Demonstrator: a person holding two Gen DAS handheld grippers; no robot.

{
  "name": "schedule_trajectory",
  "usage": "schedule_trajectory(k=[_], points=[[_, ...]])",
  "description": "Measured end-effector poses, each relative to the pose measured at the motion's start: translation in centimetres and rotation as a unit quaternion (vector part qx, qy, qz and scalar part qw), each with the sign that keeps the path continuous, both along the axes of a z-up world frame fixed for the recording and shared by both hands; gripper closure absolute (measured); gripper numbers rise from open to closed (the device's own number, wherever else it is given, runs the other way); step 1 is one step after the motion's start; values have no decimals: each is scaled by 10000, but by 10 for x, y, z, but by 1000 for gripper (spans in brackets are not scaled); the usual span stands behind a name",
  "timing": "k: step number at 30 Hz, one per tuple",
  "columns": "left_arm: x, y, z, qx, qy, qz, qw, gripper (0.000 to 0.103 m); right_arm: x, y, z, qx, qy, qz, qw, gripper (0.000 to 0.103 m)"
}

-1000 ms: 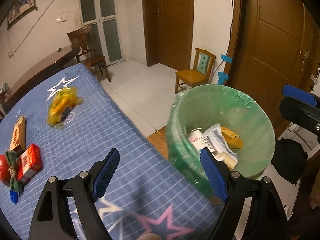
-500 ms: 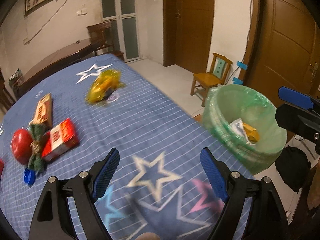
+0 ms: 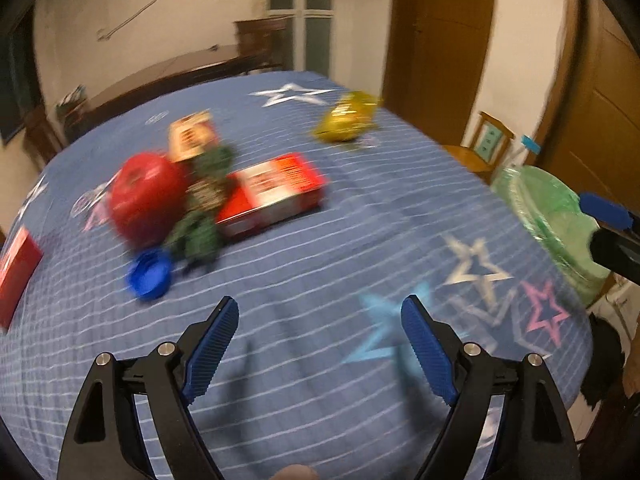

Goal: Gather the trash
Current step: 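Move both open tools back over the table items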

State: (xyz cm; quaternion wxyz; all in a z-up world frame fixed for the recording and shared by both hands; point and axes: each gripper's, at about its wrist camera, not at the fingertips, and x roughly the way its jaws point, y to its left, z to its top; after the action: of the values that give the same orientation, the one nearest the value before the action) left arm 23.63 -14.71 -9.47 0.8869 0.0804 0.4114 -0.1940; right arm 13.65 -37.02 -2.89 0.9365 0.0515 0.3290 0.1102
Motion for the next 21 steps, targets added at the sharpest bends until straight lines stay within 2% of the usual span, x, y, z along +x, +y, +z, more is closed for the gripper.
schedule_trajectory(k=[4, 9, 13, 16, 19, 21], points=[[14, 58, -2, -109, 70, 504, 9986, 19, 7, 14, -6, 31, 96, 168, 9998, 19], [33, 102, -5, -163, 112, 849, 9962, 20, 17, 31, -18, 103, 243, 348, 9990, 19], [54, 117, -16, -149, 316, 874, 9956, 27, 23, 37, -27, 147, 316, 412, 9985, 19], [66, 114, -16, -78, 276, 840, 9960, 29, 28, 38, -31, 172, 359, 421, 9983, 19], [77, 112, -14, -98, 282, 830, 9961, 36, 33, 40, -33, 172, 393, 470, 9980, 19], [81, 106, -14, -119, 258, 809, 9963, 46, 40, 45, -35, 109, 408, 582, 9974, 19]])
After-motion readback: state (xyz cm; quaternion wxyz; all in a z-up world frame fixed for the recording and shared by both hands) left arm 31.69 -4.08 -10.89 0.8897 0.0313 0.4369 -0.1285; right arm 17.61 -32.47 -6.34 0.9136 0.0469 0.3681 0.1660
